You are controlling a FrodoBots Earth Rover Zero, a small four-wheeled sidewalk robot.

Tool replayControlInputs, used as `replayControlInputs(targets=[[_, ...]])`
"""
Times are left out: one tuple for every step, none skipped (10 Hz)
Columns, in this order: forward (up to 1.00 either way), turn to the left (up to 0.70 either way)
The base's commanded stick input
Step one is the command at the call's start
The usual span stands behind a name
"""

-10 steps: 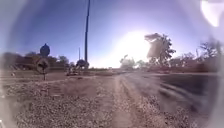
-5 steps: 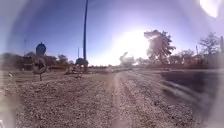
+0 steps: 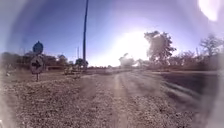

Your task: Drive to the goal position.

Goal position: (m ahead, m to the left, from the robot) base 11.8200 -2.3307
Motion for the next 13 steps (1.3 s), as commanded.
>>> replayControlInputs(targets=[[0.5, 0.0], [0.5, 0.0], [0.5, 0.0], [0.5, 0.0], [0.5, 0.0], [0.5, 0.0], [0.5, 0.0], [0.5, 0.0], [0.5, 0.0], [0.5, 0.0], [0.5, 0.0], [0.5, 0.0], [0.5, 0.0]])
